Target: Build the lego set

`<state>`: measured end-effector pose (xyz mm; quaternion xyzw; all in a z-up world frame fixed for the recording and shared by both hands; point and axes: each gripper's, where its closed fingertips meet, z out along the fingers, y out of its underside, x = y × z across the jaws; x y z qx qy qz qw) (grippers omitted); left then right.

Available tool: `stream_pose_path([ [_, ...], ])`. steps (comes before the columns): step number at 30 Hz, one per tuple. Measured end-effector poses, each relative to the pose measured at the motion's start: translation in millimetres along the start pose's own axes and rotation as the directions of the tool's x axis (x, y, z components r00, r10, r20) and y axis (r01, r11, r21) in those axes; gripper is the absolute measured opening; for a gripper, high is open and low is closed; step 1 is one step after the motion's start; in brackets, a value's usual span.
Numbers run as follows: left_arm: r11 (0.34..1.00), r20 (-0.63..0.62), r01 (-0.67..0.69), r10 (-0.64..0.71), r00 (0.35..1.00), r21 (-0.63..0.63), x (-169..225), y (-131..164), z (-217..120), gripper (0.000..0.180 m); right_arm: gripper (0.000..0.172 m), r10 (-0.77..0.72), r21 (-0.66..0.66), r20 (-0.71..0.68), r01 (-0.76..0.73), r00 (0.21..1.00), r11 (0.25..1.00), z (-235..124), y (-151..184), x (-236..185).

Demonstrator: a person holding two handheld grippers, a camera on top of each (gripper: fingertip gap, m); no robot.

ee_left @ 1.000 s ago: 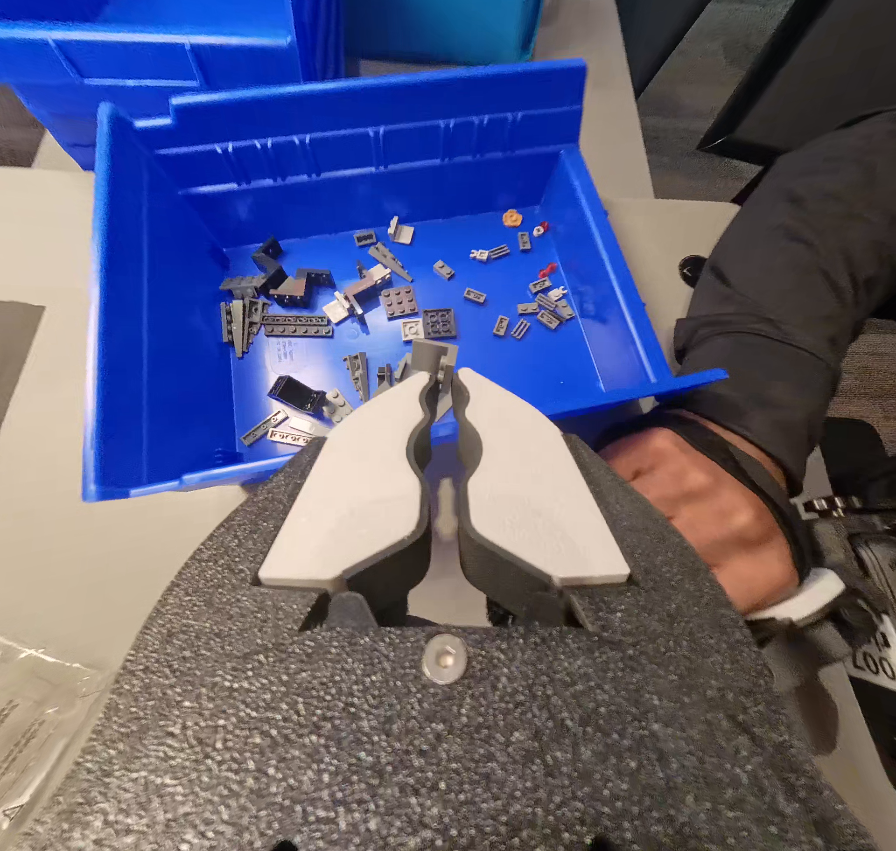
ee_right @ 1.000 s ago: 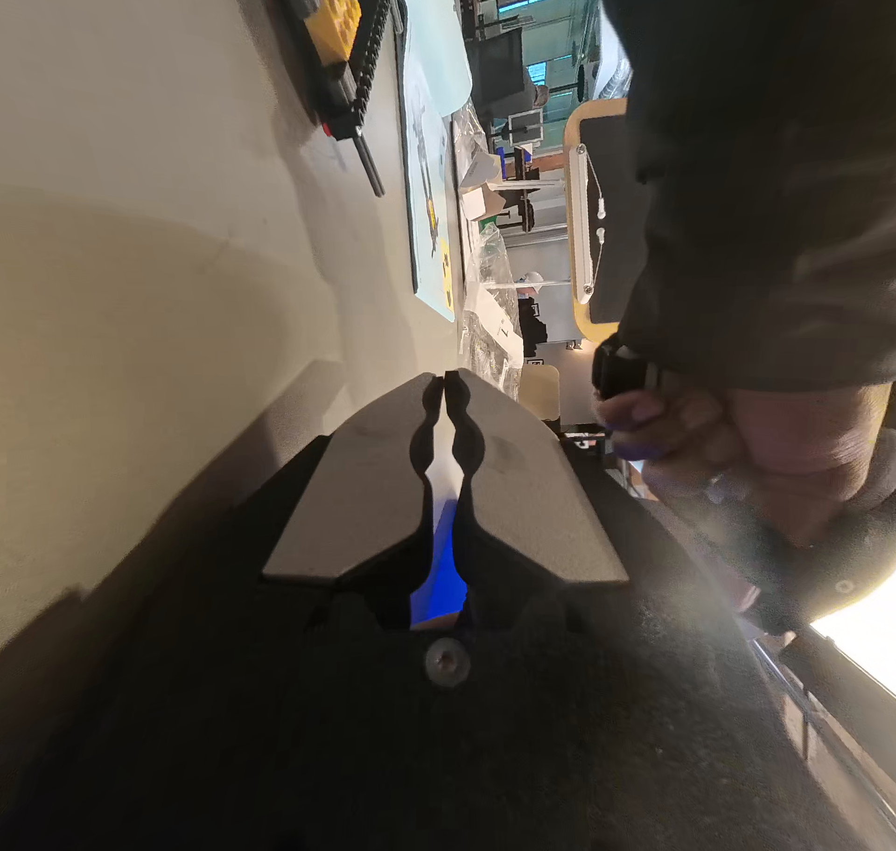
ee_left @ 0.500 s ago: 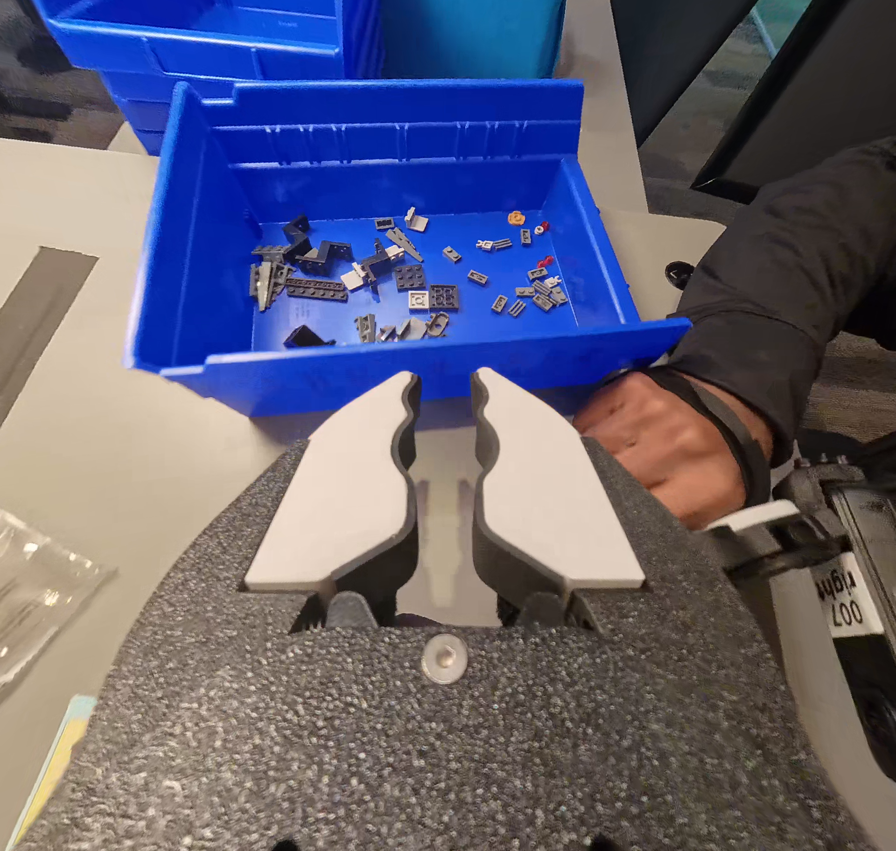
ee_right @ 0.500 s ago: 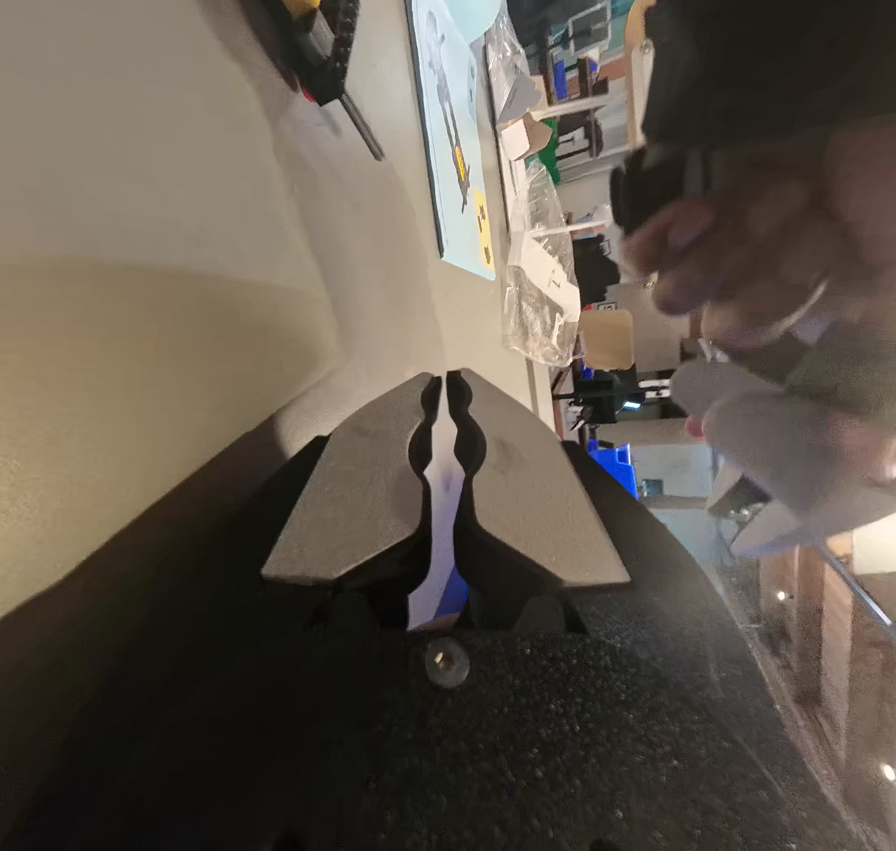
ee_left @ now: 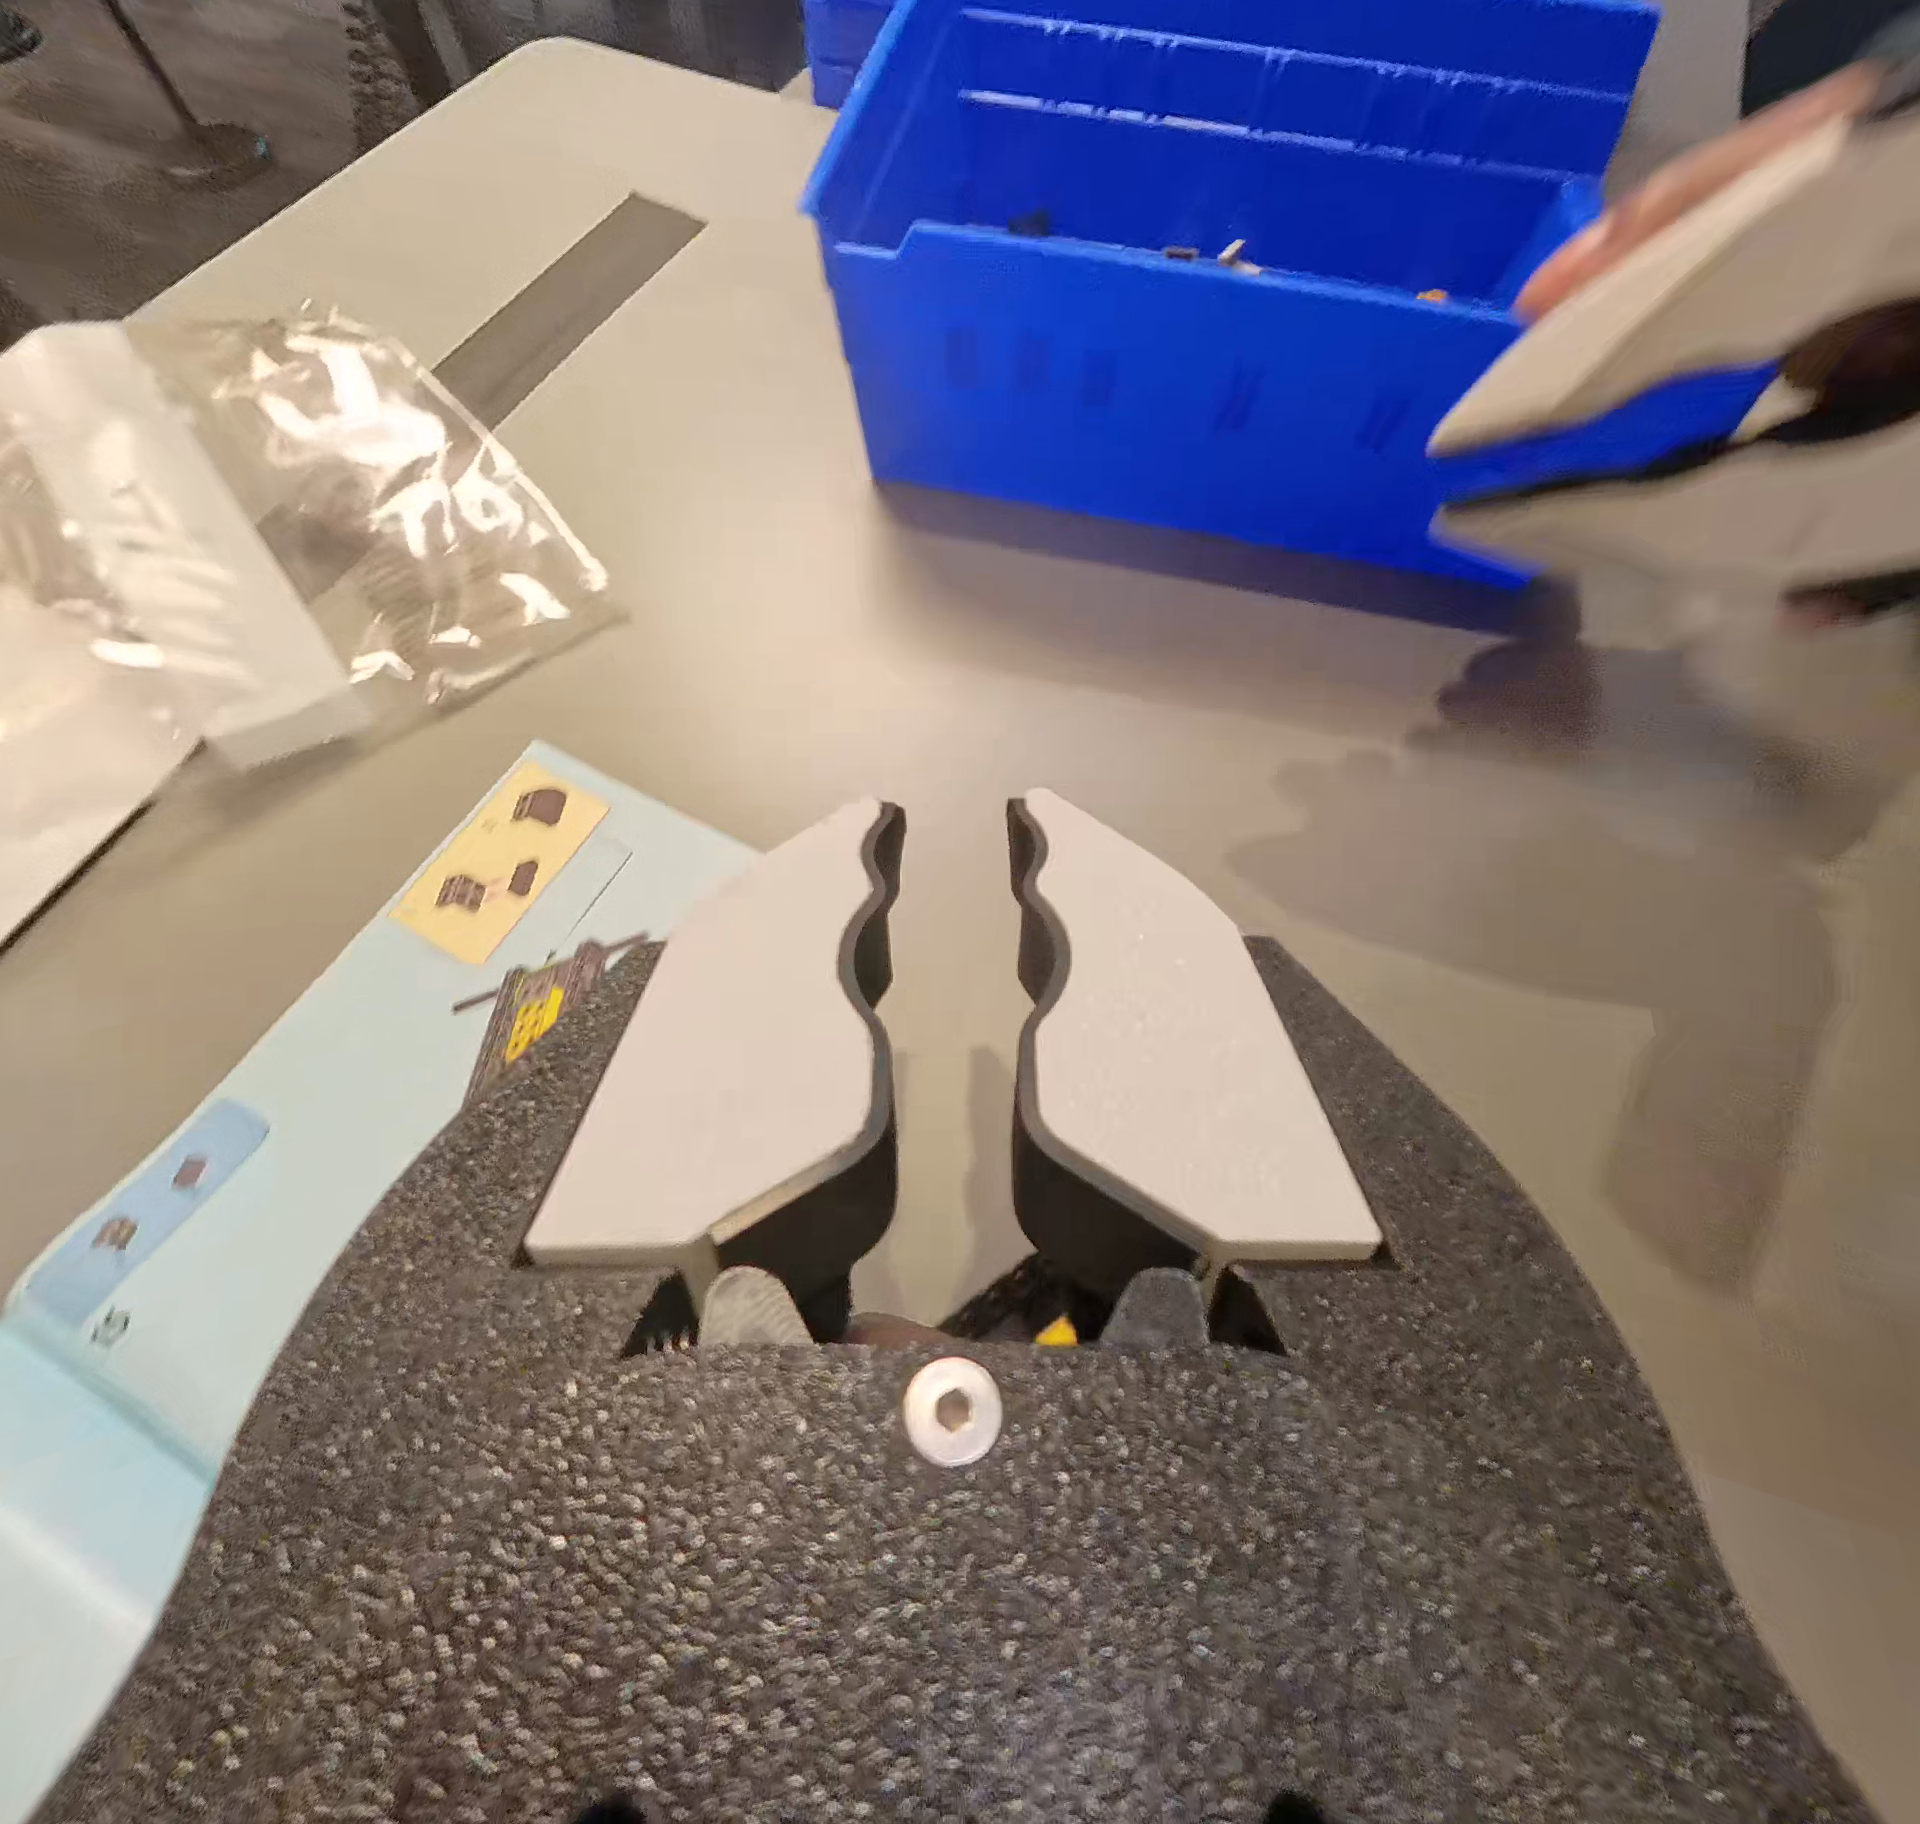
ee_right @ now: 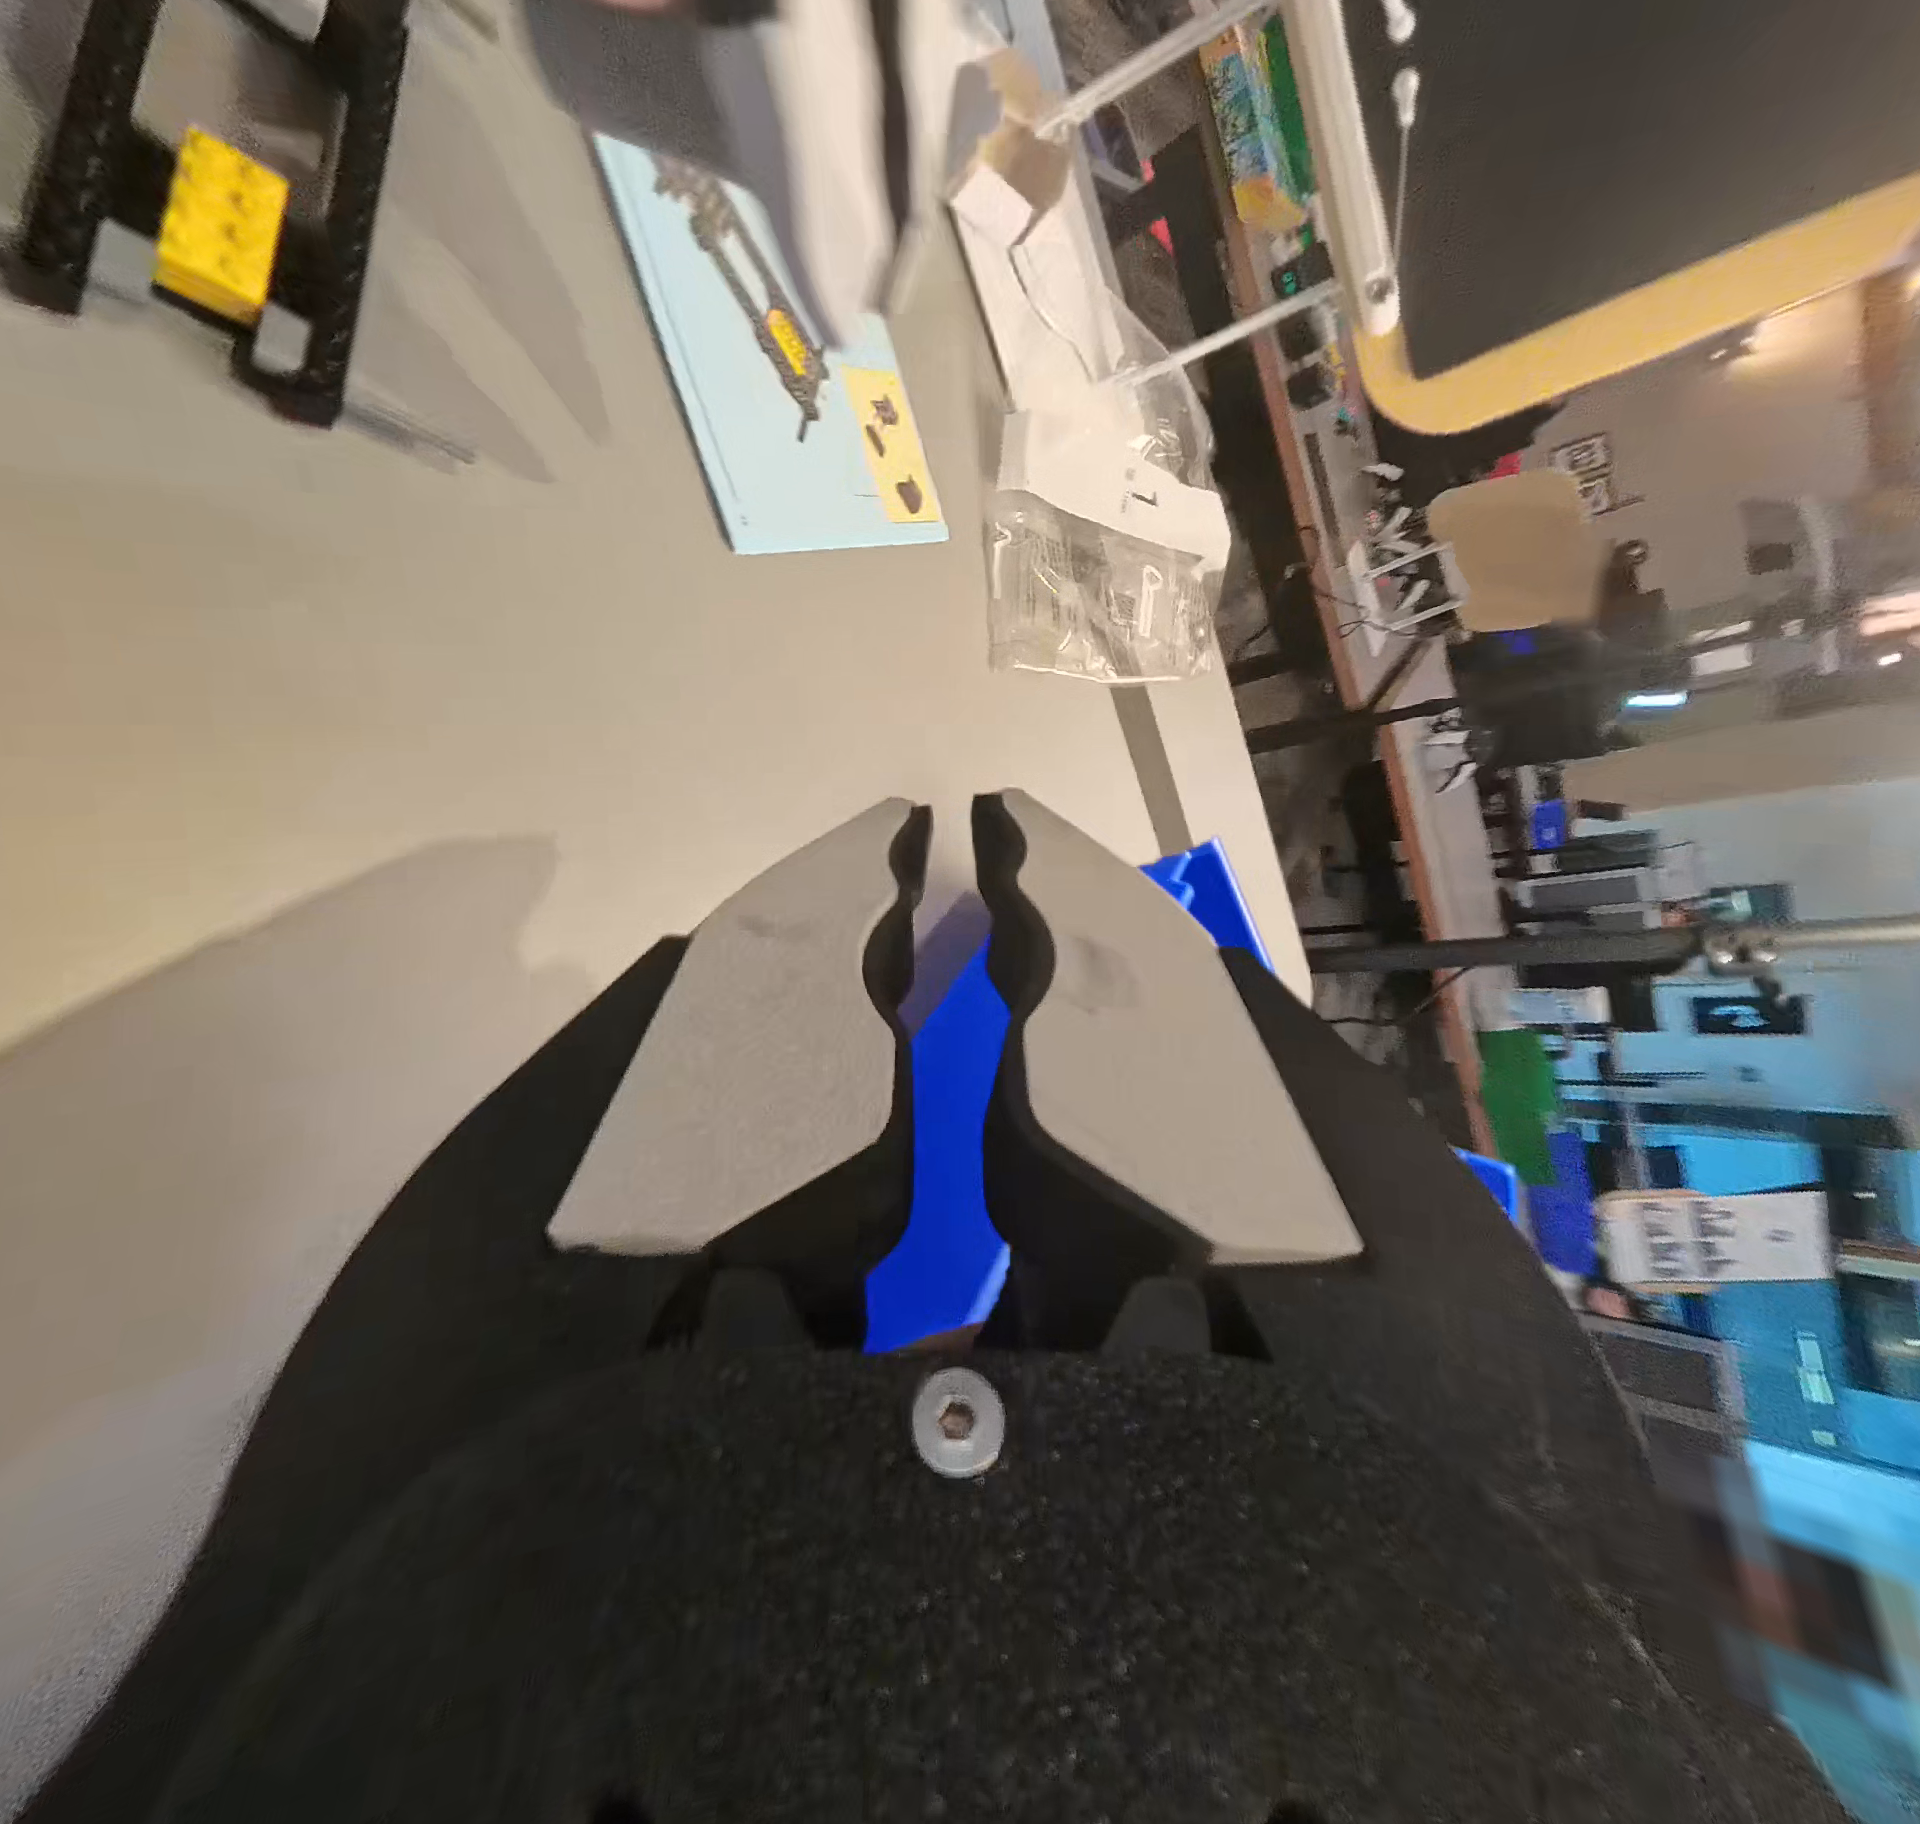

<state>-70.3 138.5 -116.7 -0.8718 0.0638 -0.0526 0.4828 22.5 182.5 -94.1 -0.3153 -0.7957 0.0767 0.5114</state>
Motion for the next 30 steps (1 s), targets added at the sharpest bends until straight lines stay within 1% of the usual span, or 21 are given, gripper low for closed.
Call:
stream_pose_path([
  [2,1.000,0.032,0.026,-0.026,0.999,0.004,-9,13,-8,0.020,0.009,0.062,-0.004,0.019,-0.062,0.998,0.998,-7,11,27],
  [4,0.999,0.069,0.040,-0.041,0.997,0.012,-19,24,-16,0.020,0.008,0.114,-0.059,0.018,-0.113,0.993,0.992,-8,38,56],
  [6,0.999,0.109,0.043,-0.045,0.993,0.023,-29,35,-26,0.020,0.008,0.184,-0.148,0.016,-0.179,0.983,0.973,-1,81,81],
  [8,0.999,0.146,0.034,-0.039,0.989,0.036,-36,46,-39,0.020,0.008,0.271,-0.250,0.016,-0.259,0.962,0.933,10,132,94],
  [10,0.999,0.194,0.009,-0.018,0.981,0.044,-45,58,-53,0.022,0.008,0.358,-0.321,0.004,-0.338,0.934,0.885,22,175,98],
  [12,0.999,0.243,-0.022,0.012,0.970,0.040,-54,72,-68,0.024,0.008,0.420,-0.361,-0.001,-0.393,0.907,0.846,34,204,93],
  [14,0.998,0.284,-0.051,0.038,0.958,0.038,-64,84,-80,0.025,0.008,0.453,-0.378,0.009,-0.416,0.892,0.827,44,218,85],
  [16,0.996,0.336,-0.068,0.045,0.941,0.059,-76,95,-90,0.026,0.008,0.480,-0.385,0.023,-0.435,0.877,0.814,51,223,77],
  [20,0.994,0.408,-0.037,-0.009,0.913,0.104,-99,117,-97,0.026,0.009,0.460,-0.438,-0.033,-0.427,0.887,0.791,53,238,78],
  [21,0.997,0.409,-0.024,-0.010,0.912,0.078,-101,122,-97,0.026,0.009,0.455,-0.452,-0.045,-0.424,0.890,0.785,52,242,79],
  [24,0.998,0.404,-0.067,0.053,0.913,0.020,-98,129,-95,0.027,0.009,0.438,-0.489,-0.058,-0.408,0.897,0.771,46,250,79],
  [27,0.997,0.367,-0.071,0.066,0.928,0.000,-93,132,-92,0.027,0.009,0.418,-0.520,-0.083,-0.397,0.904,0.756,37,259,83],
  [30,0.997,0.304,-0.074,0.070,0.950,0.001,-84,132,-89,0.028,0.009,0.400,-0.542,-0.095,-0.385,0.911,0.747,28,268,86],
])
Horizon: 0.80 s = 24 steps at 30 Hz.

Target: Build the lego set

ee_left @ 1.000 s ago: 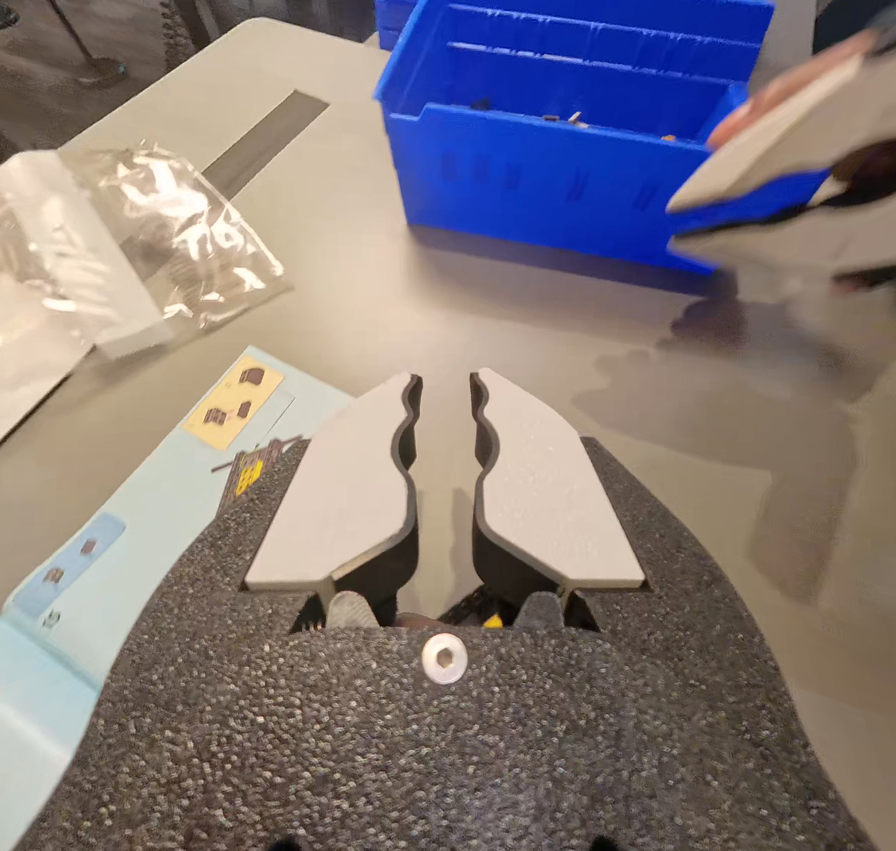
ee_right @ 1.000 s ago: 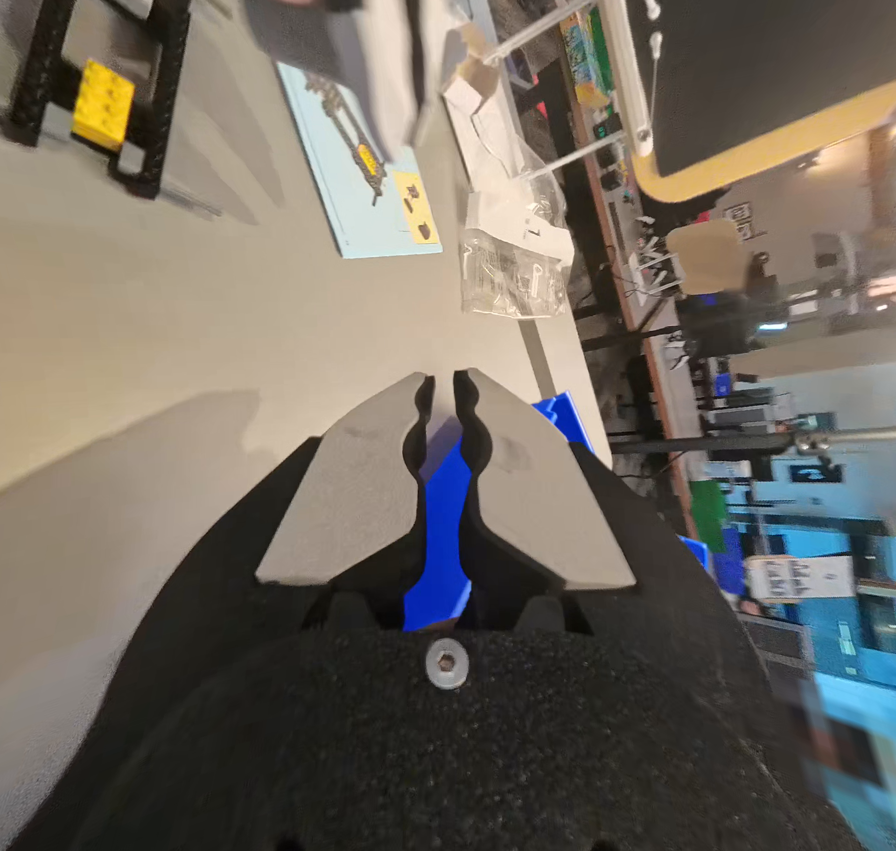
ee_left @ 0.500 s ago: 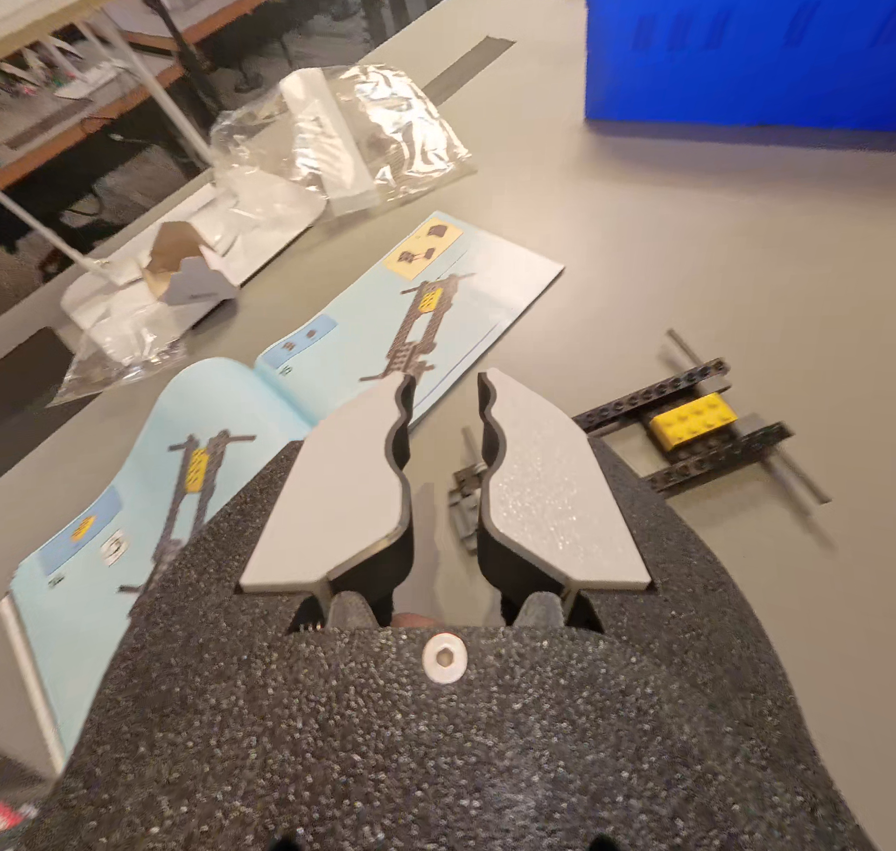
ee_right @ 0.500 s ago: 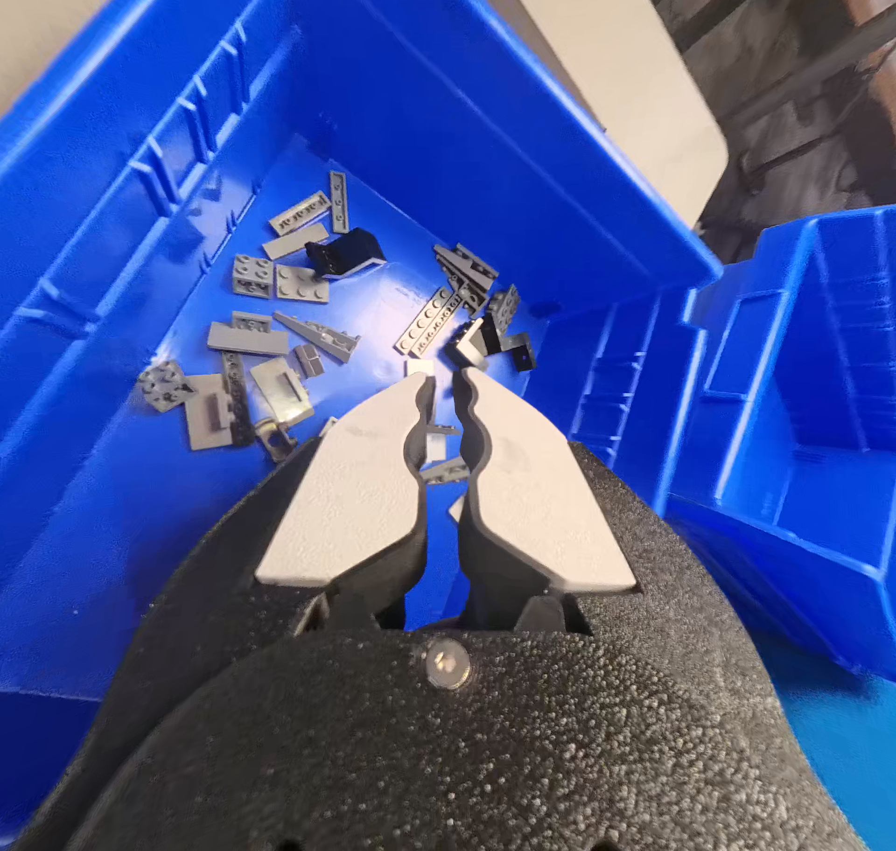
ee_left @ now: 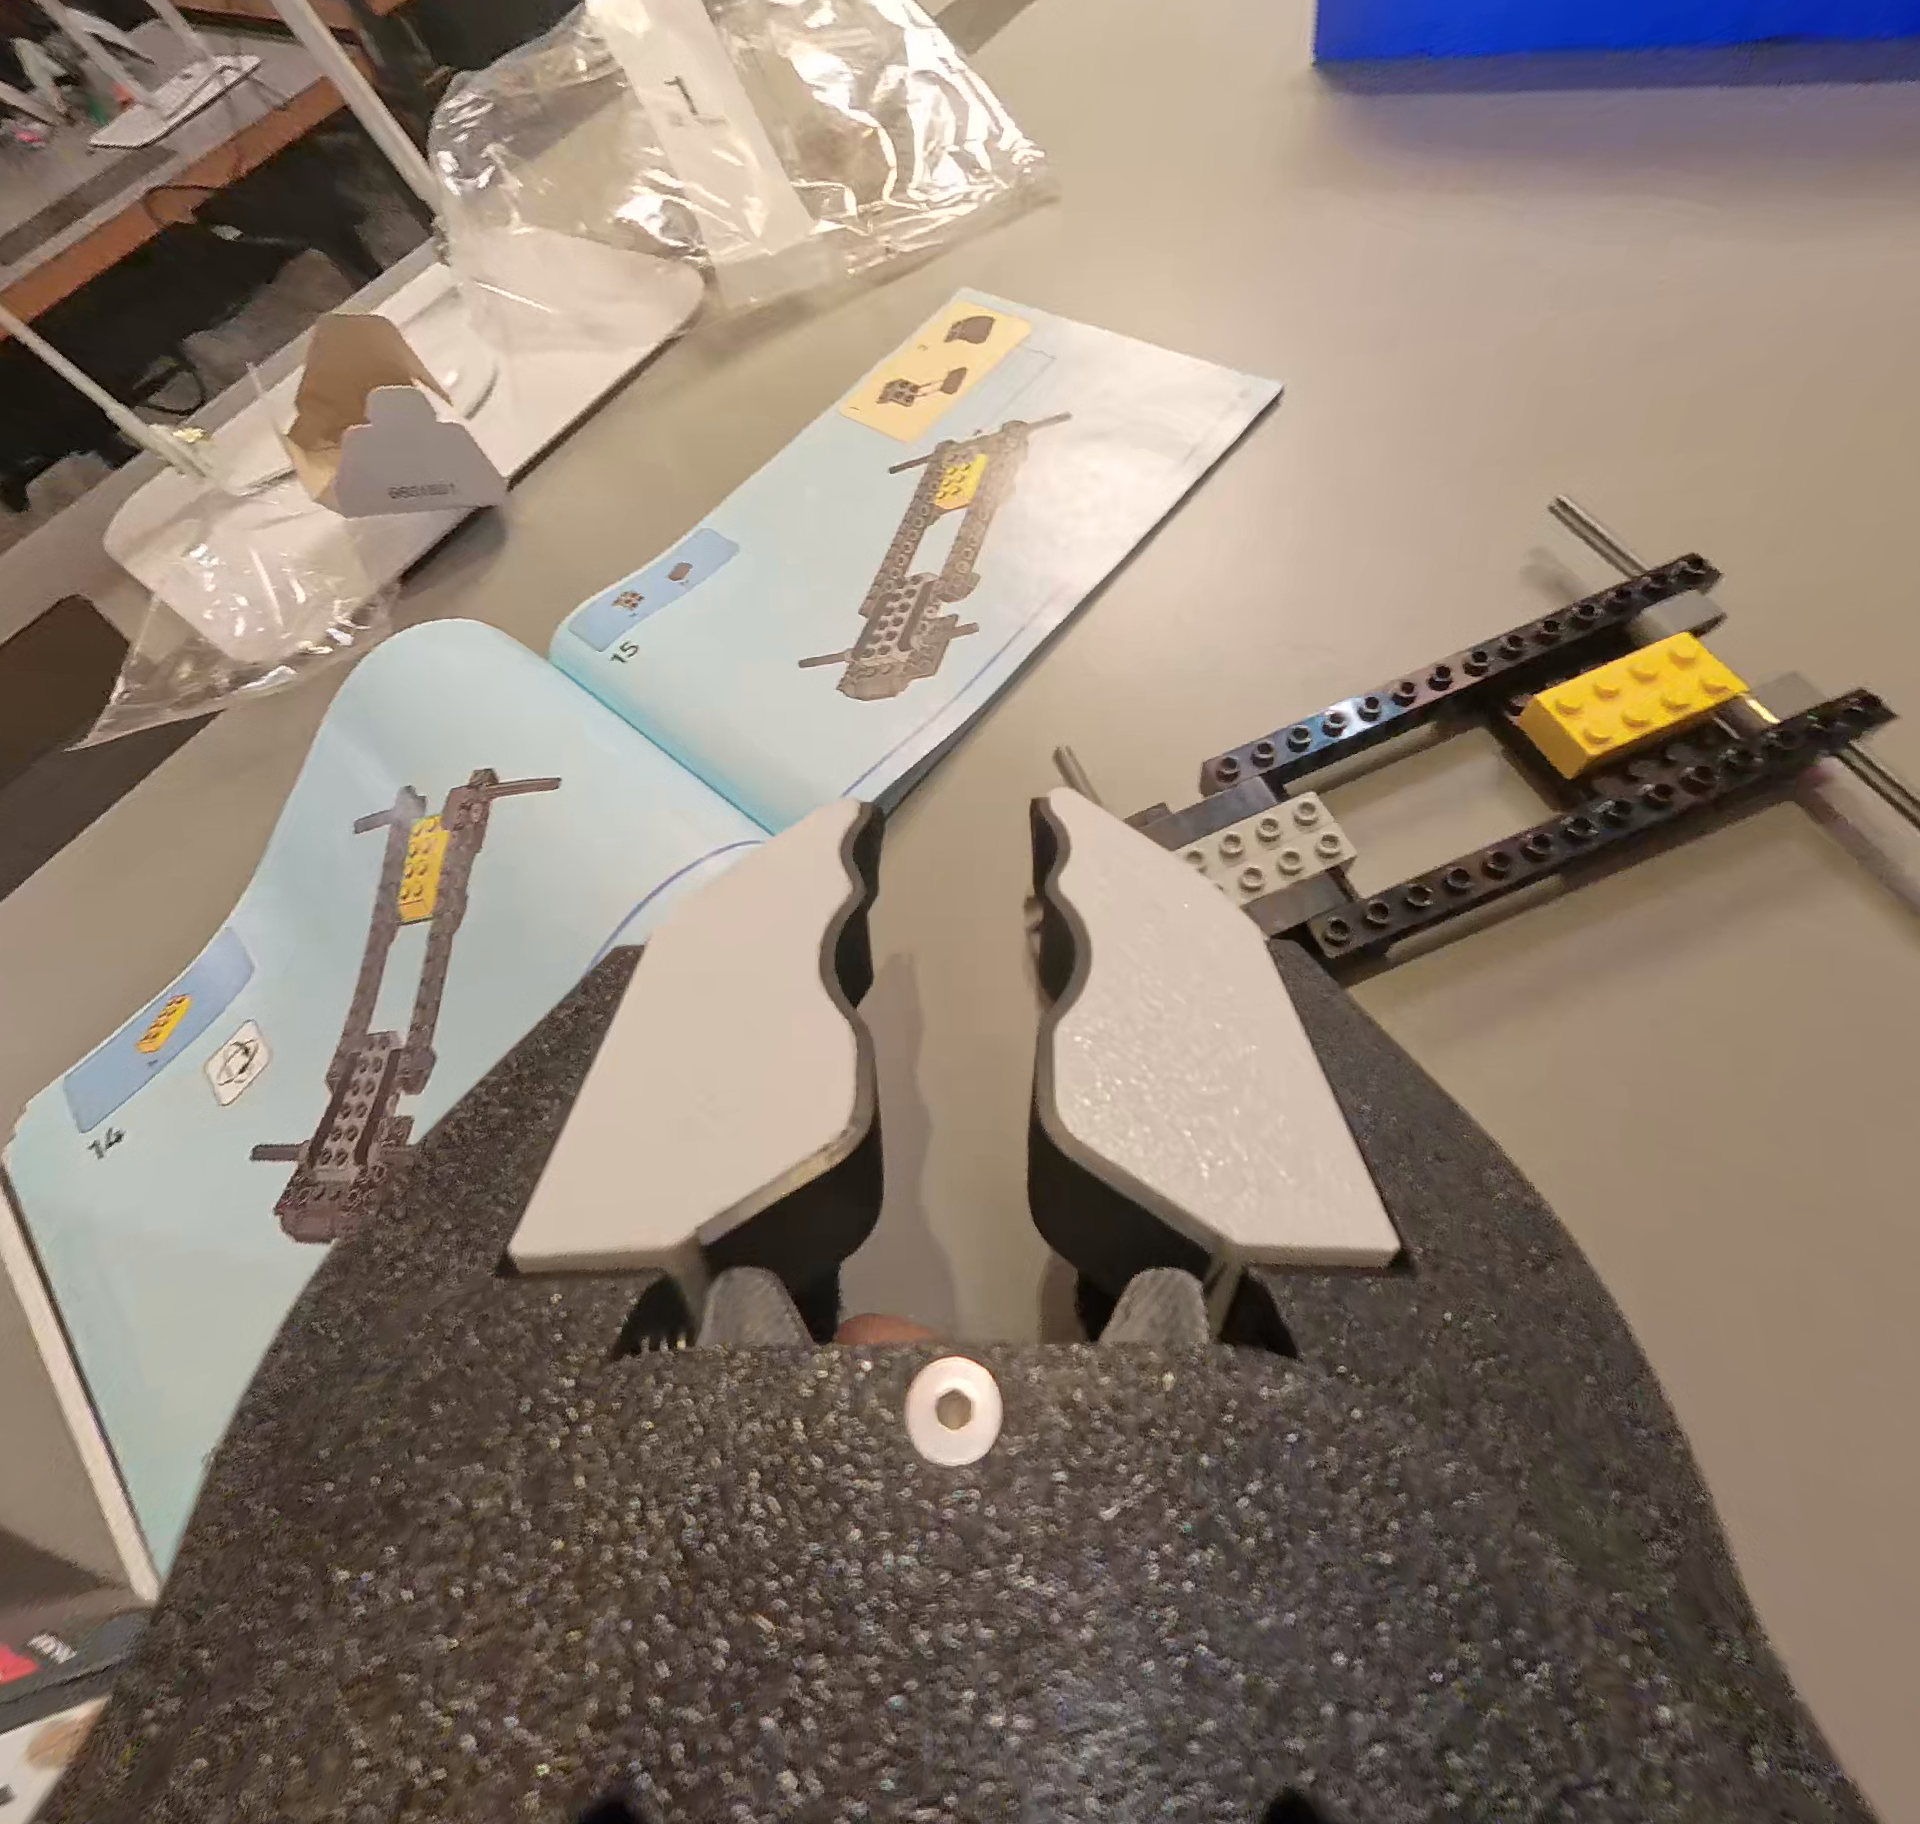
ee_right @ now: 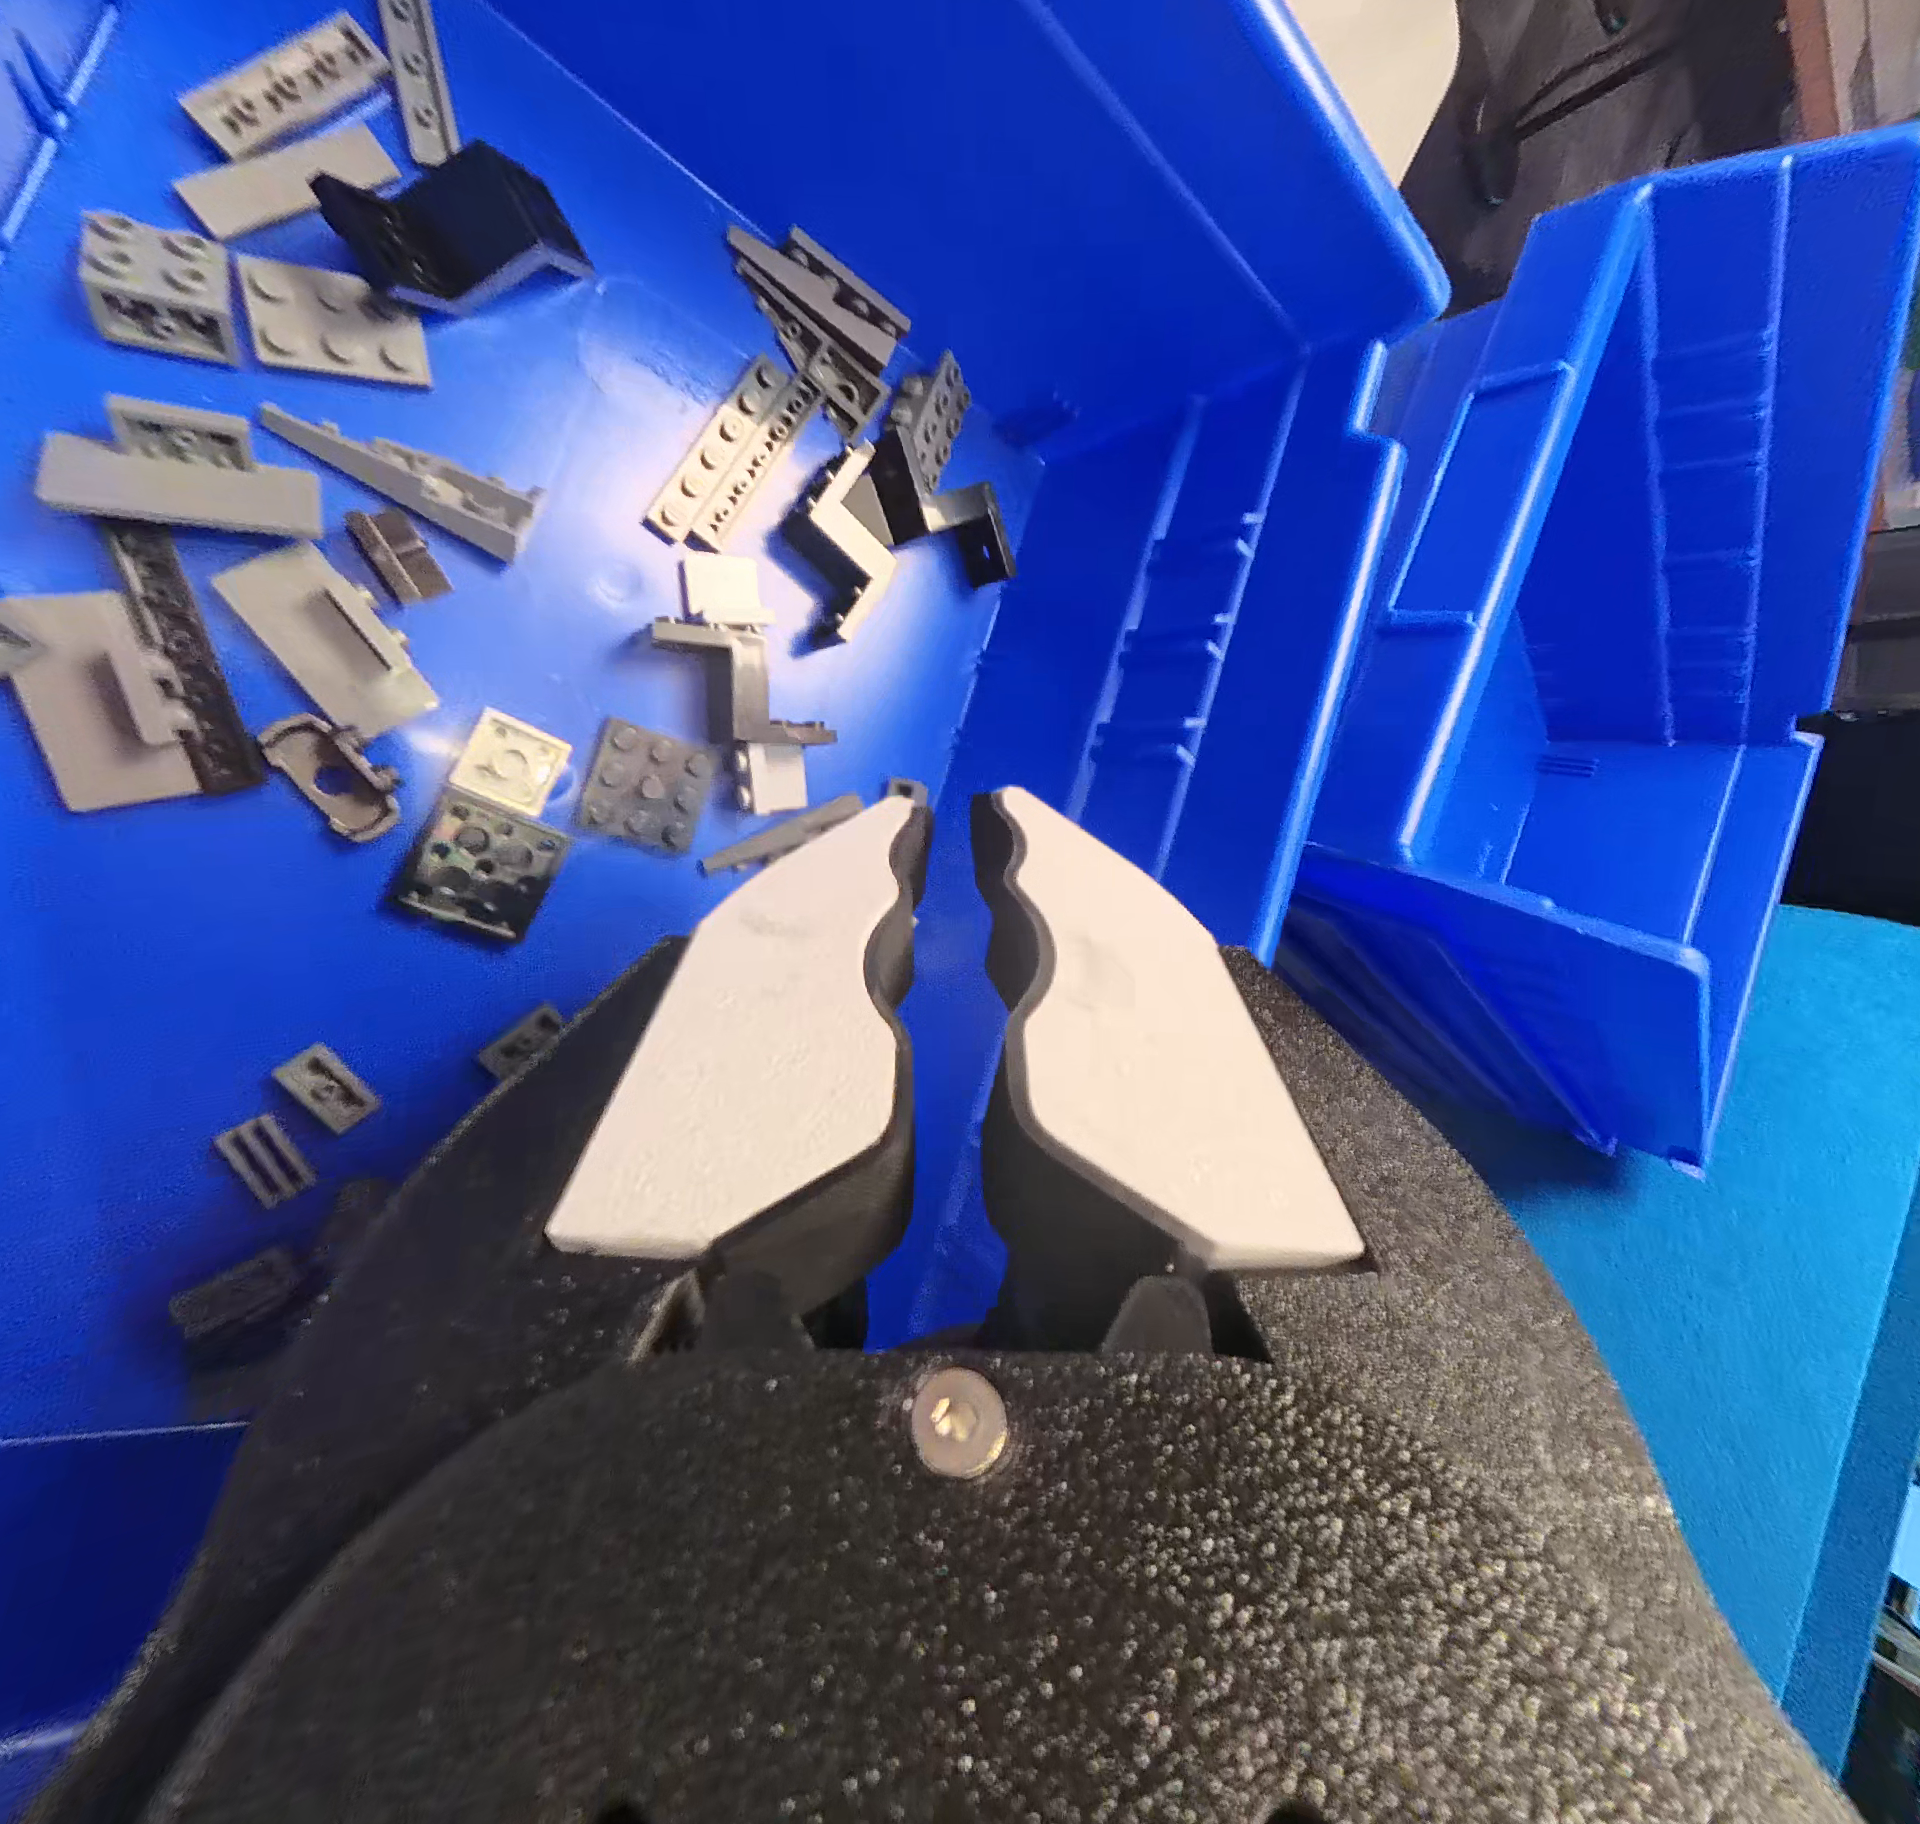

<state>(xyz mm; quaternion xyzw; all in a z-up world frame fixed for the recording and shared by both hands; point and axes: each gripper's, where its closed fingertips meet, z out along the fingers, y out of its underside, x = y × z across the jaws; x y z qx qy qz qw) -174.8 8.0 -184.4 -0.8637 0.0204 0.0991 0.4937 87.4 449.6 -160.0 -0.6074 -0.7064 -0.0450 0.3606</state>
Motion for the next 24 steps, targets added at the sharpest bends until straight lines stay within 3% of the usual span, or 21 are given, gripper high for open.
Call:
stream_pose_path([
  [9,0.989,-0.206,0.071,-0.044,0.978,0.126,29,-22,-9,0.031,0.011,-0.005,-0.027,0.004,0.005,1.000,1.000,6,15,5],
  [24,1.000,-0.276,-0.015,0.008,0.961,-0.022,57,-5,3,0.038,0.012,-0.008,0.028,0.035,0.007,0.999,1.000,8,-2,-18],
])
